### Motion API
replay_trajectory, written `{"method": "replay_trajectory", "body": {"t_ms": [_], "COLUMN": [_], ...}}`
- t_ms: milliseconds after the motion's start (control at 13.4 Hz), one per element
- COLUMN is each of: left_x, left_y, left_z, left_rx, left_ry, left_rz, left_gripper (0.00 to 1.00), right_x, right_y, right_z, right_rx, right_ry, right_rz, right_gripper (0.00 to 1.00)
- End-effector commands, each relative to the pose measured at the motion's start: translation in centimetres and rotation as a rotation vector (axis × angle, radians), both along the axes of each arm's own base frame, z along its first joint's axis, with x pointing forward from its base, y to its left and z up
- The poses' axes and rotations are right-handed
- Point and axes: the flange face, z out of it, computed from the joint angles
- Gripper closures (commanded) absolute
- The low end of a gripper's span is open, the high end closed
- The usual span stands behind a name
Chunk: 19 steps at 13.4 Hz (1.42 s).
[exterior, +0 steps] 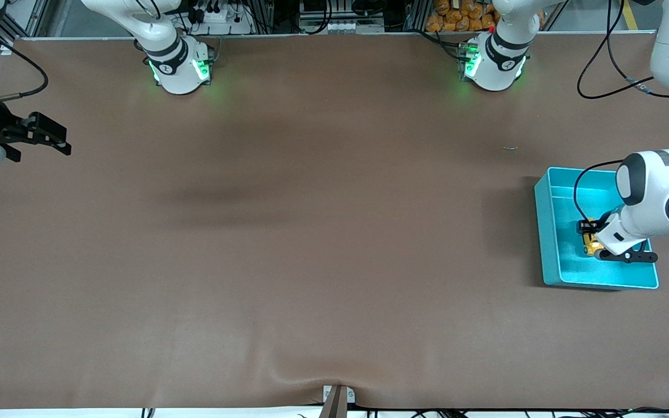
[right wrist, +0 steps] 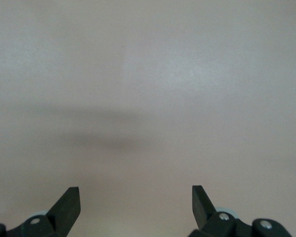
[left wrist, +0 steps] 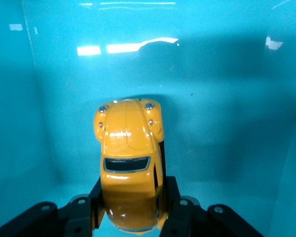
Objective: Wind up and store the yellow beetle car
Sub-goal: 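Lower the car into the bin and open the left gripper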
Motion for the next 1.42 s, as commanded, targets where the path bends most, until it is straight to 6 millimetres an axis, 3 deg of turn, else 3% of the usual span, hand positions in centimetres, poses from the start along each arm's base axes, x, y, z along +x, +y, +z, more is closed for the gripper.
{"method": "replay_trajectory", "body": {"t_ms": [0,75,298,671,895,1342], "left_x": [0.5,0.5,1.1,1.7,1.5,-1.1], "left_y": [-0.2,-0.2,-0.8,-2.5,-4.8,-9.9], "left_z": [0.6,0.7,4.1,14.1,19.5,28.5], "left_rx": [0.000,0.001,0.010,0.050,-0.028,-0.100], "left_ry": [-0.014,-0.017,-0.060,-0.166,-0.211,-0.195], "left_rz": [-0.008,-0.008,-0.011,-0.034,0.017,0.014], "left_gripper": [0.19,0.00,0.00,0.00,0.00,0.00], "right_x": [0.0,0.1,0.4,0.7,0.9,0.4], "right_y": [-0.2,-0.1,-0.1,0.3,0.7,0.4], "right_z": [0.1,0.1,0.1,0.3,0.2,1.5], "right_rx": [-0.004,-0.004,-0.003,-0.002,0.014,0.018], "right_ry": [0.001,-0.002,-0.007,-0.014,-0.014,-0.033], "right_rz": [-0.007,-0.006,-0.006,-0.001,-0.004,-0.011], "right_gripper": [0.00,0.00,0.00,0.00,0.00,0.00]}}
